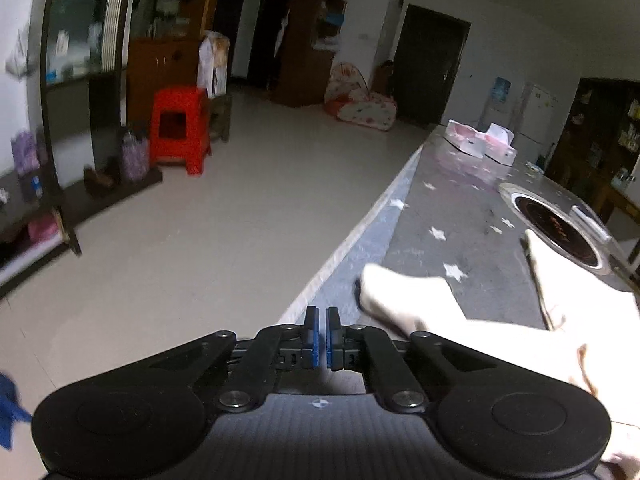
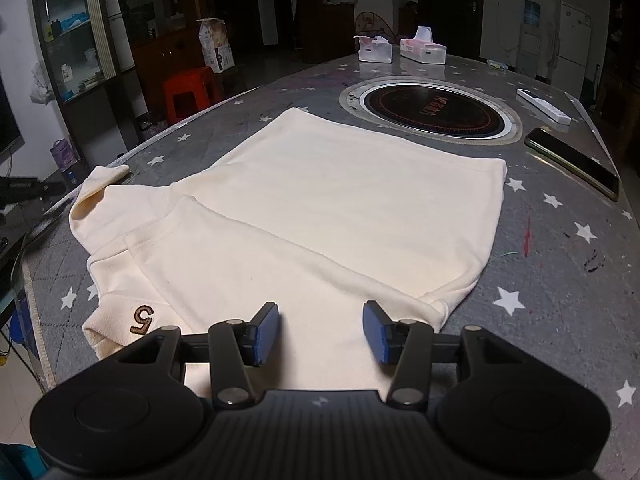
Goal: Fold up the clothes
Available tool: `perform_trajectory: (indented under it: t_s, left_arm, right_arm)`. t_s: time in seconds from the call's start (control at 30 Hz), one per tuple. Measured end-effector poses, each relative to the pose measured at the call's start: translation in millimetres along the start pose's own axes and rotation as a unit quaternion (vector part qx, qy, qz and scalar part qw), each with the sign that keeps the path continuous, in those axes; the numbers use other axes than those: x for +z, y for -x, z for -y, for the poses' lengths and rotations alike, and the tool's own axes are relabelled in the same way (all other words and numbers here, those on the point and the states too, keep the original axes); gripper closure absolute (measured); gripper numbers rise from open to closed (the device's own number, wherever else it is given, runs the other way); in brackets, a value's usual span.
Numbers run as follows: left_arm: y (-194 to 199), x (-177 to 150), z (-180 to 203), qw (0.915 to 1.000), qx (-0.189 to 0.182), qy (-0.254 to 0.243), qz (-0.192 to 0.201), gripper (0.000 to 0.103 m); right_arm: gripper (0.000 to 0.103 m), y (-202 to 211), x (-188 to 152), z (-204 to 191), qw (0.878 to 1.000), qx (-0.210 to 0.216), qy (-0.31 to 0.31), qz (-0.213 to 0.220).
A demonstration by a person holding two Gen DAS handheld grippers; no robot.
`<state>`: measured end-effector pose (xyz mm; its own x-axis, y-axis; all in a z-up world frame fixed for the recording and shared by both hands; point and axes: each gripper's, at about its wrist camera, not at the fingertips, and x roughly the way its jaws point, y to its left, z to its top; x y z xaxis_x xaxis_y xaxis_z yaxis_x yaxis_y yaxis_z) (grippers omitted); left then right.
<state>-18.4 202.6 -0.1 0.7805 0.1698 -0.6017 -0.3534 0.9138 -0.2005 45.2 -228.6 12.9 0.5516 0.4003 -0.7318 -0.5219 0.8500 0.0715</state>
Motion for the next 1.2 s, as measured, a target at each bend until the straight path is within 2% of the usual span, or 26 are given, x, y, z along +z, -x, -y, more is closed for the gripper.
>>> perform_trajectory:
  t_s: [0.2,0.23,0.27,0.33,0.43,0.67,0.7,0.77,0.8,0.83,0.93,1.07,1.2]
  left_arm:
    - [-4,9,36,0.9983,-0.042,-0.039,0.003,0.087]
    - [-9,10,45,0.9977,-0.049,-0.047,-0.001,0.082]
    - [-13,10,53,0.9972,-0.051,-0.055,-0.004,0.071]
    - [-21,10,68,0.9961,-0.052,-0.071,-0.008,0.062]
    - [-34,9,84,0.9944,-0.047,-0.093,-0.016,0.061]
    - [-59,8,98,0.9921,-0.023,-0.118,-0.035,0.063]
    - [-60,7,97,0.9921,-0.018,-0.120,-0.034,0.066]
    - [-60,6,95,0.9922,-0.008,-0.122,-0.028,0.084]
    - [-59,7,92,0.9927,-0.006,-0.118,-0.026,0.088]
    - [-58,7,86,0.9938,-0.007,-0.108,-0.024,0.092]
    - [-52,9,69,0.9967,-0.008,-0.078,-0.019,0.097]
    - [-38,6,47,0.9993,-0.012,-0.036,-0.004,0.097]
    - [-19,0,23,0.9994,-0.023,0.020,0.014,0.098]
  right_arm:
    - [0.052,-1,0,-3,1.000,-0.002,0.003,-0.001]
    - [0.052,-1,0,-3,1.000,-0.002,0.003,-0.001]
    - [0.052,0,0,-3,1.000,-0.002,0.002,0.000]
    - [0.052,0,0,-3,1.000,-0.002,0.001,-0.001]
    - [0.050,0,0,-3,1.000,-0.002,0.002,-0.001]
    - [0.043,-1,-1,-5,1.000,0.001,0.003,0.000]
    - [0.040,-1,-1,-6,1.000,0.003,0.002,0.001]
    - [0.034,-1,-2,-7,1.000,0.005,0.002,0.001]
    - [0.030,-2,-2,-8,1.000,0.006,0.002,0.001]
    - [0.026,-3,-2,-9,1.000,0.007,0.003,0.001]
    - [0.020,-5,-2,-13,1.000,0.008,0.007,0.001]
    - [0.013,-8,-1,-15,1.000,0.009,0.004,-0.003]
    - [0.000,-12,-1,-18,1.000,0.008,0.005,-0.007]
